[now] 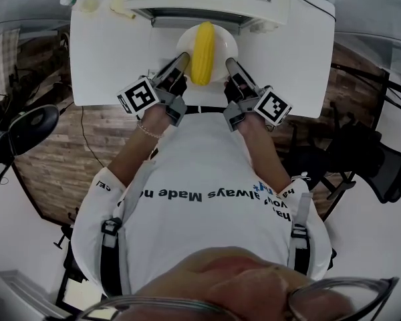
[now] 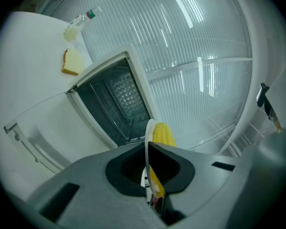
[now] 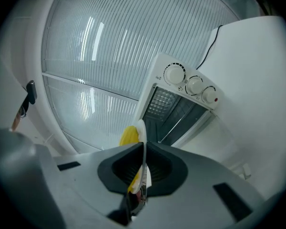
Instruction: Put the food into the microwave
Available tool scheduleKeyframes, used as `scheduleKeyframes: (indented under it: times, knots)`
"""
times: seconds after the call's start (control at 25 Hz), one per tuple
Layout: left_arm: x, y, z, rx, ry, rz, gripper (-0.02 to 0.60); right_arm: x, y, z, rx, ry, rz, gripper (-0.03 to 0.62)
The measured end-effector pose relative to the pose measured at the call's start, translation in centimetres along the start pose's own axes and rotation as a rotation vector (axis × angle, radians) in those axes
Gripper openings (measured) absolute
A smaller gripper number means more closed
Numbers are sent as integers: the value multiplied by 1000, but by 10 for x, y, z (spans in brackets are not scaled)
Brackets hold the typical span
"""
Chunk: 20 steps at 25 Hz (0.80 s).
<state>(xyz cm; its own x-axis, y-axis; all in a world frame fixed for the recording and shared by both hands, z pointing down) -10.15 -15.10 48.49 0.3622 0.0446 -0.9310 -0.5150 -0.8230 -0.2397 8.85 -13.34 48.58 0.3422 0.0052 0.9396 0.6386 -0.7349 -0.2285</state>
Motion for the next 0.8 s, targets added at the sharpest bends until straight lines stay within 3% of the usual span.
scheduleKeyframes:
  times: [0.8]
  knots:
    - [-80,28,-48,-52,57,8,17,74,15,-62,-5,-57,-18,23]
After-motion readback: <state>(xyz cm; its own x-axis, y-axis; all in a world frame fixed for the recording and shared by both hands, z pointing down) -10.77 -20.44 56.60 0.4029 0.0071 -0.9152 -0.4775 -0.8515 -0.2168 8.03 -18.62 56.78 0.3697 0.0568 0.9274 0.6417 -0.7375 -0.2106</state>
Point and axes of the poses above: the fingertips, and each gripper's own axes: z backward along the fingers, x to its right, y out of its top, the point moved 5 cm from there along z, backward along the fingers, and after that the axes turned 6 degrees about -x, right-handed, at the moved point
